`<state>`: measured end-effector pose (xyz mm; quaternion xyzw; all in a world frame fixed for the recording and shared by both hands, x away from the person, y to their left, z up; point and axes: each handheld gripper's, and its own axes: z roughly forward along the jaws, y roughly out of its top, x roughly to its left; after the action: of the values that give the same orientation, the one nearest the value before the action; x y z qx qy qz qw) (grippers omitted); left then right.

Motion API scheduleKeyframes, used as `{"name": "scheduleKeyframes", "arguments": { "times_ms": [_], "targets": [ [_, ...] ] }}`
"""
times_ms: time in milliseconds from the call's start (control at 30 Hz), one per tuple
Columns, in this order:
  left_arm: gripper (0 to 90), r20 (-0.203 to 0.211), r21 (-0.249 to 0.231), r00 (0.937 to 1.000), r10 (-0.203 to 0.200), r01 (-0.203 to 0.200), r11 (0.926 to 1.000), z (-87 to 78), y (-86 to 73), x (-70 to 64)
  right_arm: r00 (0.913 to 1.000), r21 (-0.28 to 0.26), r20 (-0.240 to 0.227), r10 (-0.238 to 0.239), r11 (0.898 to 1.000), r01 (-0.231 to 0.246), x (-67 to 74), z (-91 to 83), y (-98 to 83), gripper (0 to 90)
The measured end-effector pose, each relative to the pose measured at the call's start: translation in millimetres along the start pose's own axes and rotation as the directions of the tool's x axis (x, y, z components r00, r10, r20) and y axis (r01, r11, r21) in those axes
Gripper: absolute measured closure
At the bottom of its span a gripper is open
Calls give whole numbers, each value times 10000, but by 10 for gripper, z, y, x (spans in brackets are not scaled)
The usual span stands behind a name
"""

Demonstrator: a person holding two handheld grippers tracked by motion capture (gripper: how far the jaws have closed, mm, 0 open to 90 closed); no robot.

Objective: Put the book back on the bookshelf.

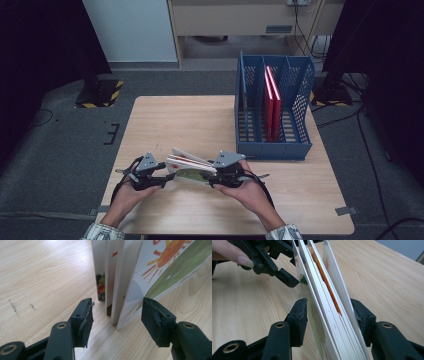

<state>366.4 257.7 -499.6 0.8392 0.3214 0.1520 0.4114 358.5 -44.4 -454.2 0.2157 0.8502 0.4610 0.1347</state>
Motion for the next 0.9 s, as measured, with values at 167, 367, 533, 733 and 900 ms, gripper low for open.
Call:
{"name": "scheduleKeyframes", "arguments": {
  "times_ms": [167,367,533,733,900],
  "targets": [
    [393,-17,50,10000,-40,40,10000,-9,-2,15,9999,63,-82,-103,9999,104,-2,21,45,514],
    [335,-5,97,9999,-120,120,9999,-2,1,18,9993,157,-323,-174,9997,179,-14,41,90,501],
    [302,-42,83,9999,-149,149,9999,0,5,15,9986,289,-471,-224,9993,238,-24,74,122,526],
    [306,-39,96,9999,-109,109,9999,7,8,9,9984,462,-526,-210,9987,235,-41,113,141,571],
    [310,-43,103,9999,-121,122,9999,9,7,10,9981,586,-586,-169,9981,204,-57,129,146,603]
  ]
}}
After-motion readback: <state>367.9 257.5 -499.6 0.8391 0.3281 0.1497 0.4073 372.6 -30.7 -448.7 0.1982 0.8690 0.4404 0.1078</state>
